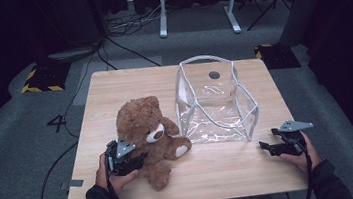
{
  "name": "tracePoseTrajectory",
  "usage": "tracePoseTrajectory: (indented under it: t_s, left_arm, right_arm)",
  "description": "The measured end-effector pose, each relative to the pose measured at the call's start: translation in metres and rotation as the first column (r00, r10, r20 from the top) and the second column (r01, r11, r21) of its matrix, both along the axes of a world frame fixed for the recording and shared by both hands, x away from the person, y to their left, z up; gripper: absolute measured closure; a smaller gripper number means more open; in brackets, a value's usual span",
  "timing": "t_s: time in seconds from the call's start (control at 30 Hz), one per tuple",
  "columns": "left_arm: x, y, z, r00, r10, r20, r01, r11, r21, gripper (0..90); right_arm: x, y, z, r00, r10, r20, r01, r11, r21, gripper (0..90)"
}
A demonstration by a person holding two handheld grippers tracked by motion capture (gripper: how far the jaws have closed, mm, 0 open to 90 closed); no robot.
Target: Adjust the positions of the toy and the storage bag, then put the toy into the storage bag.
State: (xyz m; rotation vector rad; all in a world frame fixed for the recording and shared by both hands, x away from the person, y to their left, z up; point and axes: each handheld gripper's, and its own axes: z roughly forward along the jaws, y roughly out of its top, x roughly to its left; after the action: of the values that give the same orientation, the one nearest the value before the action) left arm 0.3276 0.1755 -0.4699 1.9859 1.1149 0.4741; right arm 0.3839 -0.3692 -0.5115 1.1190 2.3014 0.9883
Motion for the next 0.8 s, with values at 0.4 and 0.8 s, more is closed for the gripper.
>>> tracePoseTrajectory:
  t_s: [0.4,0.8]
  left_arm:
    - [0.009,0.010,0.003,0.9882,-0.123,0.091,0.112,0.9861,0.123,50.0]
    - [-0.004,0.004,0.001,0.9878,-0.068,0.140,0.058,0.9957,0.072,61.5]
  right_arm:
    - [0.000,-0.001,-0.002,0.9999,-0.011,-0.012,0.012,1.000,0.024,19.3]
    - [0.001,-0.001,-0.002,0.9999,-0.012,-0.012,0.012,1.000,0.024,19.1]
